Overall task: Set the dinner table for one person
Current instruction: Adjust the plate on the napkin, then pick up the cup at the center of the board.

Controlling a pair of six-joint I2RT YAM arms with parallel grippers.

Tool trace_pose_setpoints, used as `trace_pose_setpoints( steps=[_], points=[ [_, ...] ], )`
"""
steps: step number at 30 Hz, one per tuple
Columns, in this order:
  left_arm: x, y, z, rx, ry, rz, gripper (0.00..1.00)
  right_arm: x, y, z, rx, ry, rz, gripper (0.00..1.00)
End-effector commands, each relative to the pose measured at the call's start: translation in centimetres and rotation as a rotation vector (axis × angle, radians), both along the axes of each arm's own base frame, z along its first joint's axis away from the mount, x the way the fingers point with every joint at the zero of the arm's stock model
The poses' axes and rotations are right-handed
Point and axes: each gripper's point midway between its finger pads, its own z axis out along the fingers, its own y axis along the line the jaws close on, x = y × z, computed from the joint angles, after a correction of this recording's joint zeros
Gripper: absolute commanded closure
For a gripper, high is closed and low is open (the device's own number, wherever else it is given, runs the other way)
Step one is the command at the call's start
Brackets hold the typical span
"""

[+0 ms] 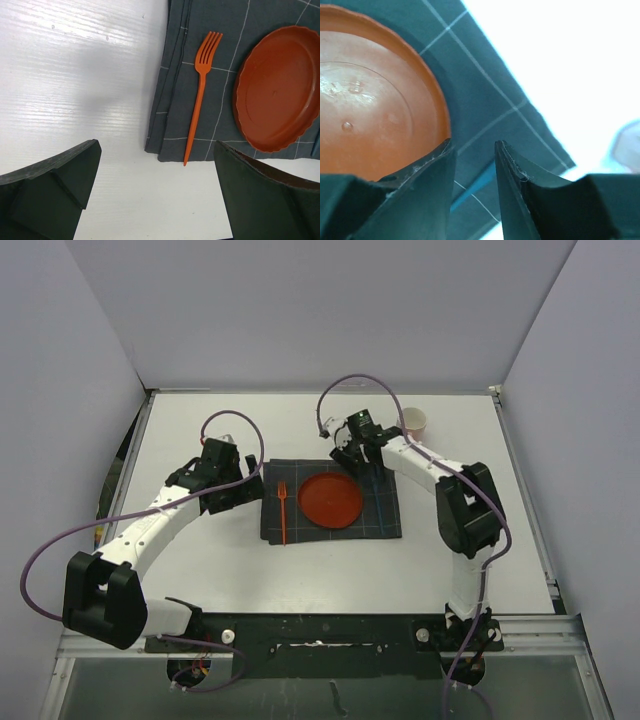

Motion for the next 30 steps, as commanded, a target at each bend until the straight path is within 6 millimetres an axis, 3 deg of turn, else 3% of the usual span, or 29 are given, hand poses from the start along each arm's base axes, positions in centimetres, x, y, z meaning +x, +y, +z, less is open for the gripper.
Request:
trace_pose_setpoints(
  steps=[1, 3, 5, 8, 14, 22, 27, 30],
  points=[
    [0.9, -0.8, 2.4, -0.056, -0.089, -0.004, 0.02, 4.8, -3.7, 11.2, 0.018, -0.288, -0.080, 0.62],
    [0.8, -0.9, 2.6, -0.063, -0.096, -0.011, 0.02, 5.8, -6.2, 12.5, 0.037, -0.288, -0.153, 0.65],
    [0.8, -1.0, 2.7, -0.065, -0.102, -0.019, 0.02, 6.3, -8.4, 13.1, 0.079, -0.269, -0.219, 0.75],
    [0.5, -1.0, 2.5, -0.066, -0.100, -0.023, 0.02, 6.1, -10.8, 12.5, 0.080, -0.243, -0.286, 0.87],
    [0.0, -1.3, 1.8, -0.082, -0.087, -0.030, 0.02, 5.1, -13.2, 10.0, 0.026, -0.233, -0.365, 0.79],
    [0.1, -1.5, 1.9, -0.081, -0.097, -0.047, 0.02, 5.3, -15.2, 10.0, 0.000, -0.282, -0.423, 0.78],
    [0.2, -1.5, 2.0, -0.078, -0.110, -0.057, 0.02, 6.2, -18.3, 10.3, -0.031, -0.333, -0.559, 0.78],
    [0.1, -1.4, 1.9, -0.064, -0.099, -0.063, 0.02, 5.6, -17.8, 9.5, 0.051, -0.305, -0.621, 0.77]
  ],
)
